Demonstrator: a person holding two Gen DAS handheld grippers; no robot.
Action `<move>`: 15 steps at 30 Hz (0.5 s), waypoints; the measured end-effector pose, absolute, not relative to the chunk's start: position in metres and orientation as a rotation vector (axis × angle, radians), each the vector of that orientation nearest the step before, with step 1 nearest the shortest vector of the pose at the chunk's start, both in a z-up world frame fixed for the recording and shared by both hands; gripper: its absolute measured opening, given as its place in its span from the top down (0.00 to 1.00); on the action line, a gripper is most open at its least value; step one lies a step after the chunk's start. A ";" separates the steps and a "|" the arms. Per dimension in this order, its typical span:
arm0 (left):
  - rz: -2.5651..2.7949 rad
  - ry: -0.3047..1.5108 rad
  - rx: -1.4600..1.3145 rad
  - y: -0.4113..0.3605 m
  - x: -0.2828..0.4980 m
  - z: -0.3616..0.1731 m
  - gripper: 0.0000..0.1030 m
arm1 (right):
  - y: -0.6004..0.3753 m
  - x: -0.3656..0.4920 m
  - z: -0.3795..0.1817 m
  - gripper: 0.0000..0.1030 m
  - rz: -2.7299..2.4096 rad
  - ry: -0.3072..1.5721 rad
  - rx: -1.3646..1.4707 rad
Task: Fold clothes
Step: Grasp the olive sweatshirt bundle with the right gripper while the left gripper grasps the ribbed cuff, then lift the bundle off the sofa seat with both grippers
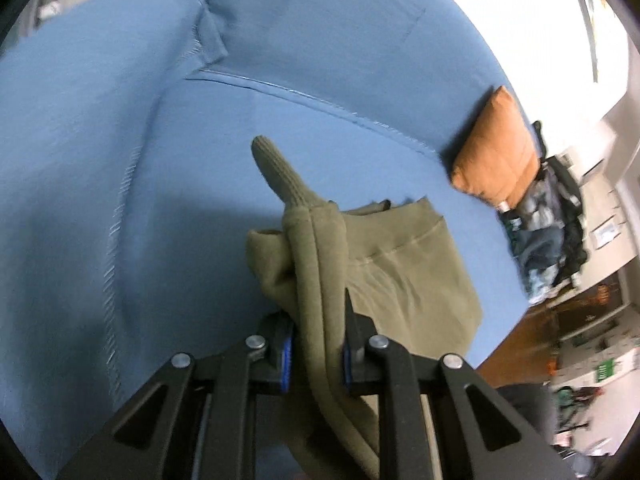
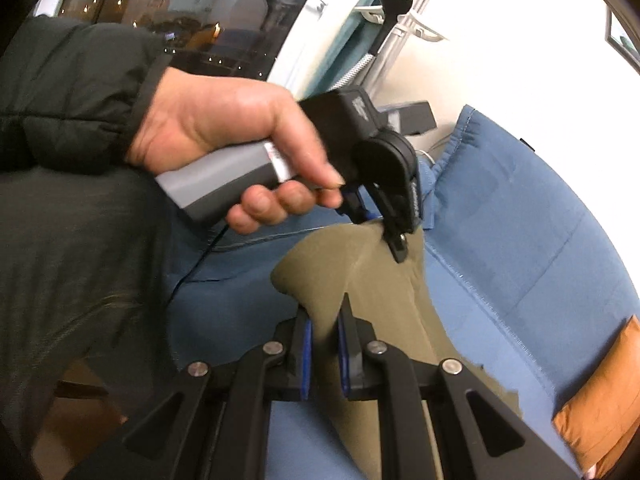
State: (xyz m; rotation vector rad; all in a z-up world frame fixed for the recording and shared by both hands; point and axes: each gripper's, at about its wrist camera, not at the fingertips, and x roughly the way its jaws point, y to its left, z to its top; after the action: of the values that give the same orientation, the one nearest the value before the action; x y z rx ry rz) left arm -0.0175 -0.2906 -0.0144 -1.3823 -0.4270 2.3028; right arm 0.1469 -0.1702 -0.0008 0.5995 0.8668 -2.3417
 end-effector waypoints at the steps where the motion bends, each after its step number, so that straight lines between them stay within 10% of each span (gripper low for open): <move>1: 2.318 -0.408 -1.384 -0.290 -0.012 -0.014 0.83 | -0.172 0.157 0.000 0.91 -2.341 0.859 0.599; 15: 2.384 -0.332 -1.312 -0.235 -0.012 0.002 0.82 | -0.104 0.154 0.006 0.91 -2.526 0.751 0.690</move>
State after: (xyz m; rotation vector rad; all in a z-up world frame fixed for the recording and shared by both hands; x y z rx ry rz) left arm -0.0124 -0.2353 0.0019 -1.3118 -0.3322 2.3842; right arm 0.1540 -0.1038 0.0057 0.6902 0.7507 -2.5256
